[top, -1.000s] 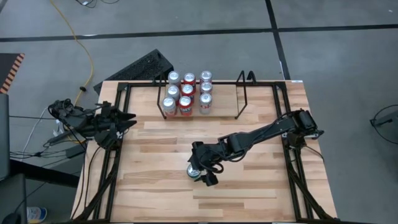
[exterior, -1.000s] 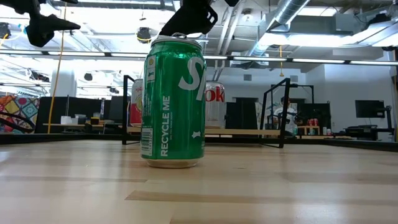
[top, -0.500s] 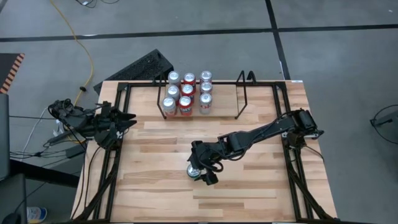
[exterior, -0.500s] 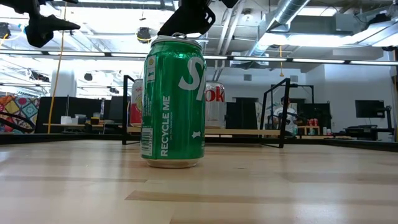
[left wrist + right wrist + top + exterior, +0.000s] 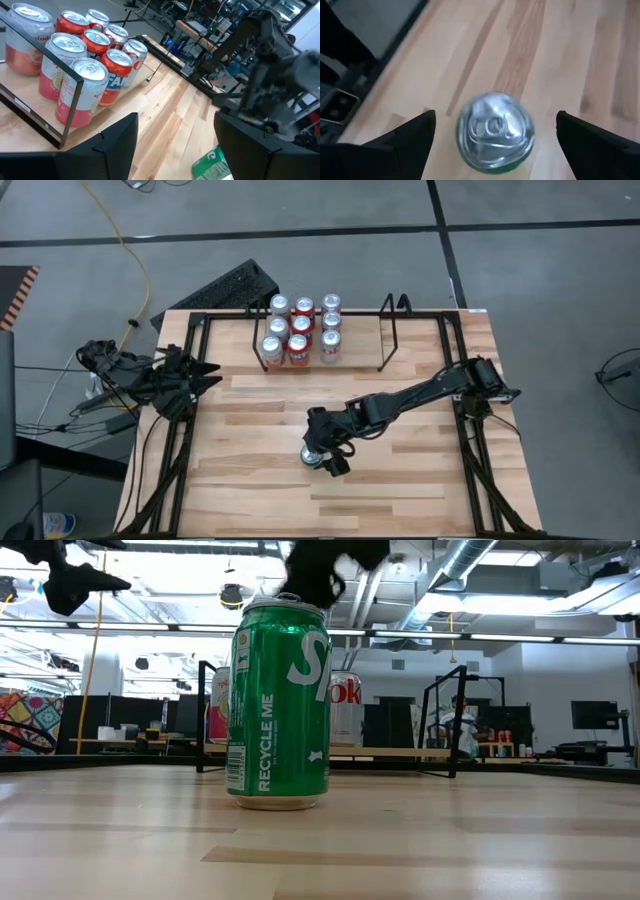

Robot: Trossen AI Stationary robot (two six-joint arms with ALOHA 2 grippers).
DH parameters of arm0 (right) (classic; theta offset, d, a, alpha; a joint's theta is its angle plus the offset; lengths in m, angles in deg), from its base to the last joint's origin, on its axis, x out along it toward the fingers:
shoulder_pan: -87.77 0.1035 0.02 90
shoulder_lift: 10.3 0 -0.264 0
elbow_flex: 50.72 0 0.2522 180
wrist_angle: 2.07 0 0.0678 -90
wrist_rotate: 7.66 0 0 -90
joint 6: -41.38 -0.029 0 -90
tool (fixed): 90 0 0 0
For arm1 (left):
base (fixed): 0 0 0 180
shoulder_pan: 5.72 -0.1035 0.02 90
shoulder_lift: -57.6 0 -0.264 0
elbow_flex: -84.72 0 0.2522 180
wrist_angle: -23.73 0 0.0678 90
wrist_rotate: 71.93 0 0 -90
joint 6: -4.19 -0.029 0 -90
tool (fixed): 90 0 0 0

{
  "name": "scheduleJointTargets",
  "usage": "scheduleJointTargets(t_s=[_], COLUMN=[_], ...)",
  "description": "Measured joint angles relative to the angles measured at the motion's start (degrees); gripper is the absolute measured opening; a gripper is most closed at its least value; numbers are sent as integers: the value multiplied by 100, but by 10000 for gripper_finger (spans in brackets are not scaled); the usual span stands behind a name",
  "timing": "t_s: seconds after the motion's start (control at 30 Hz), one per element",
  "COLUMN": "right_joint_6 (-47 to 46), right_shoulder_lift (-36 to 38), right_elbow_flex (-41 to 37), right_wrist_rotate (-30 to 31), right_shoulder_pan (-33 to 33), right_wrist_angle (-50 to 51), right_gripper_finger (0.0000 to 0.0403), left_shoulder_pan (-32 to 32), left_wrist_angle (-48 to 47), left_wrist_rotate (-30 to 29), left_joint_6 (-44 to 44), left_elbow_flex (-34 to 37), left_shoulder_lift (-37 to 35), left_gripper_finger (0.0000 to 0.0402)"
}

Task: Place canned beverage on shelf
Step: Put the green soda can on the shelf

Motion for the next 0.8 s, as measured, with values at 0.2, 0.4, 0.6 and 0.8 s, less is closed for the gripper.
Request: scheduleJointTargets(t_s=[0.2, 0.4, 0.6, 0.8], right_joint_6=[-159, -366, -490, -1046], right_shoulder_lift=[-349, -359, -365, -365], right_elbow_flex=[-9, -2, -2, 0], right_wrist_rotate=[-116, -100, 418, 659], right_shoulder_pan=[57, 33, 39, -66], right_wrist_angle=[-163, -48, 116, 254], right_gripper_finger=[388, 381, 345, 272], left_shoulder_pan=[1, 1, 2, 2], left_wrist_angle=[-1, 0, 1, 8], left_wrist_rotate=[1, 0, -71, -31], left_joint_6=[37, 50, 69, 251], left_elbow_flex=[0, 0, 0, 0], left_shoulder_lift=[-2, -2, -2, 4], left_gripper_finger=[247, 247, 247, 247])
